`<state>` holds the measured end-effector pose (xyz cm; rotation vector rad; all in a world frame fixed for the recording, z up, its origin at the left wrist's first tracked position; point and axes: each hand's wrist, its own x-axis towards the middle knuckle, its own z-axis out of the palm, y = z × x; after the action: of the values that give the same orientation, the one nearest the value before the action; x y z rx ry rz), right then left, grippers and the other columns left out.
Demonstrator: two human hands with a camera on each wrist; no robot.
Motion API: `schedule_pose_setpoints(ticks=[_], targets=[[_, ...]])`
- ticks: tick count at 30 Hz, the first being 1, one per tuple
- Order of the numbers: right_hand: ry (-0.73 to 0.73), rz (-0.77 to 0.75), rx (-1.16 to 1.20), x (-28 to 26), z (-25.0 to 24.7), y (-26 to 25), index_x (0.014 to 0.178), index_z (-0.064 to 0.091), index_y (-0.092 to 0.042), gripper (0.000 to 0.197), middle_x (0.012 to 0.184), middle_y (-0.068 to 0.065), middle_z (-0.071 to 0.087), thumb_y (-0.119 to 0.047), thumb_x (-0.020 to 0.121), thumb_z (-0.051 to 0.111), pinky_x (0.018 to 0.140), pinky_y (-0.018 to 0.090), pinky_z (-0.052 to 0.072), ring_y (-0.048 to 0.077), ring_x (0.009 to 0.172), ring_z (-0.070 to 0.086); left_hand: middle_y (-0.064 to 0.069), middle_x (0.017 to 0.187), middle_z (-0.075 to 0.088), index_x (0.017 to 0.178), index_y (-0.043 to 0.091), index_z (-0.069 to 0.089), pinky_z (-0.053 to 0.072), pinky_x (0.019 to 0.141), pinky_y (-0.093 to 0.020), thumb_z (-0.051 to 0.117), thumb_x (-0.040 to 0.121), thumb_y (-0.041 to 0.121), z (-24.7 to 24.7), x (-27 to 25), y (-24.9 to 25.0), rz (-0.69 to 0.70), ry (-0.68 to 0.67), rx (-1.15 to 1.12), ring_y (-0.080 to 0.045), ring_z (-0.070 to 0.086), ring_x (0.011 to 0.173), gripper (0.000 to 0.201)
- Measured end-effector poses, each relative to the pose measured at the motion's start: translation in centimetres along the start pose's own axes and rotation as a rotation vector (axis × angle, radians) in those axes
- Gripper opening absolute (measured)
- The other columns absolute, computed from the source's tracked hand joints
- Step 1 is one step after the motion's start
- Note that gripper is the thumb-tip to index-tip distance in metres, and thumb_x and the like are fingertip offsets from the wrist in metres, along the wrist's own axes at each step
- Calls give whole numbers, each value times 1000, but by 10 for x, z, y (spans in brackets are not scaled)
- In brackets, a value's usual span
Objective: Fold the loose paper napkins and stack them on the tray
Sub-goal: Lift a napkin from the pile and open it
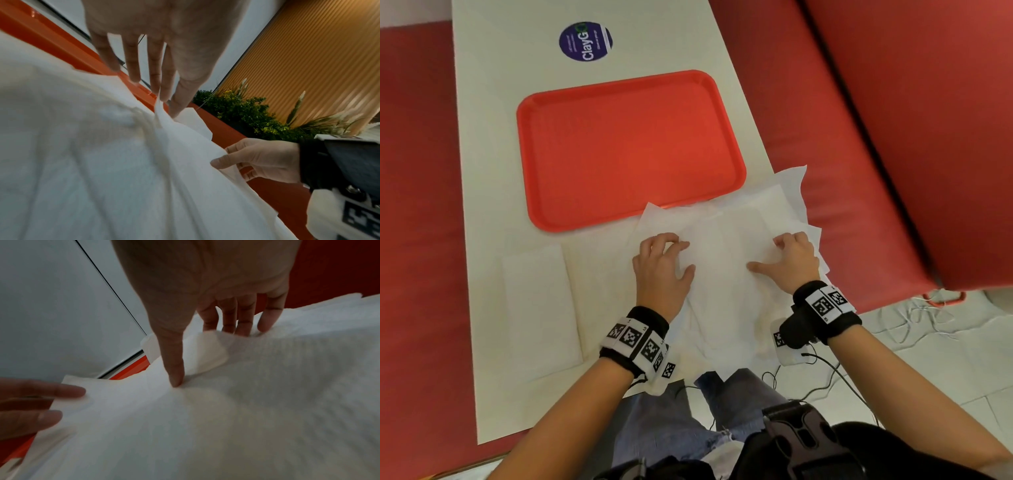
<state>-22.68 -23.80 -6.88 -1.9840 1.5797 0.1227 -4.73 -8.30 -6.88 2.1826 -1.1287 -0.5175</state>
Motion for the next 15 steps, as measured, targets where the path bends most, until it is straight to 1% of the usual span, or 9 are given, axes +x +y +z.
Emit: schedule_pose_setpoints(ticks=[1, 3, 4, 5, 6, 8, 10, 13, 15], targets=[[12, -7, 35, 0, 0, 1, 115, 53, -14, 67, 116, 3, 49, -48, 65, 83, 94, 42, 43, 24, 109, 49, 2, 122, 53, 118, 14, 66, 36, 97, -34, 71, 82, 15, -1, 1, 1, 22, -6, -37, -20, 45, 118, 37], [33, -30, 148, -1, -1, 2, 100, 53, -14, 52, 98, -1, 52, -40, 68, 83, 77, 33, 44, 22, 92, 52, 2, 125, 49, 125, 9, 61, 44, 101, -36, 71, 83, 9, -1, 0, 1, 35, -43, -212, -13, 47, 116, 43], [41, -43, 204, -2, -1, 4, 95, 52, -14, 45, 91, -2, 52, -37, 70, 82, 70, 29, 41, 21, 85, 51, 3, 129, 45, 130, 8, 57, 47, 99, -34, 71, 82, 7, -2, -1, 1, 29, -58, -285, -7, 48, 113, 49], [46, -49, 255, -3, -1, 6, 93, 52, -15, 40, 89, -3, 55, -34, 73, 81, 67, 27, 39, 21, 82, 50, 5, 134, 41, 135, 9, 52, 50, 93, -30, 72, 82, 6, -2, -3, 2, 18, -70, -329, -2, 47, 108, 56], [45, -51, 304, -4, -1, 8, 97, 55, -17, 37, 92, -1, 59, -32, 75, 79, 70, 28, 40, 21, 82, 51, 8, 139, 37, 139, 11, 47, 53, 85, -25, 72, 81, 5, -2, -4, 3, 5, -81, -355, -1, 47, 102, 63], [32, -46, 388, -4, -1, 13, 109, 57, -20, 41, 99, 7, 65, -30, 76, 79, 75, 30, 45, 23, 83, 55, 15, 141, 32, 143, 17, 43, 54, 68, -18, 74, 80, 6, -4, -6, 8, -19, -99, -414, -8, 49, 90, 70], [1, -65, 458, -6, -2, 16, 114, 58, -24, 45, 96, 7, 67, -29, 76, 80, 76, 31, 50, 23, 83, 61, 17, 138, 32, 143, 22, 42, 54, 62, -15, 75, 80, 4, -9, -3, 15, -19, -110, -479, -13, 54, 88, 73], [-65, -137, 587, -12, -6, 16, 116, 58, -23, 45, 94, 8, 73, -23, 77, 80, 73, 36, 58, 25, 82, 71, 13, 140, 33, 144, 25, 40, 54, 66, -18, 73, 82, 3, -18, 6, 35, 28, -149, -589, -16, 60, 88, 74], [-100, -150, 629, -15, -8, 16, 119, 57, -19, 42, 94, 7, 75, -18, 82, 76, 71, 35, 59, 23, 81, 73, 10, 143, 35, 148, 33, 31, 55, 78, -22, 71, 86, 11, -21, 12, 50, 66, -260, -680, -14, 66, 92, 77]])
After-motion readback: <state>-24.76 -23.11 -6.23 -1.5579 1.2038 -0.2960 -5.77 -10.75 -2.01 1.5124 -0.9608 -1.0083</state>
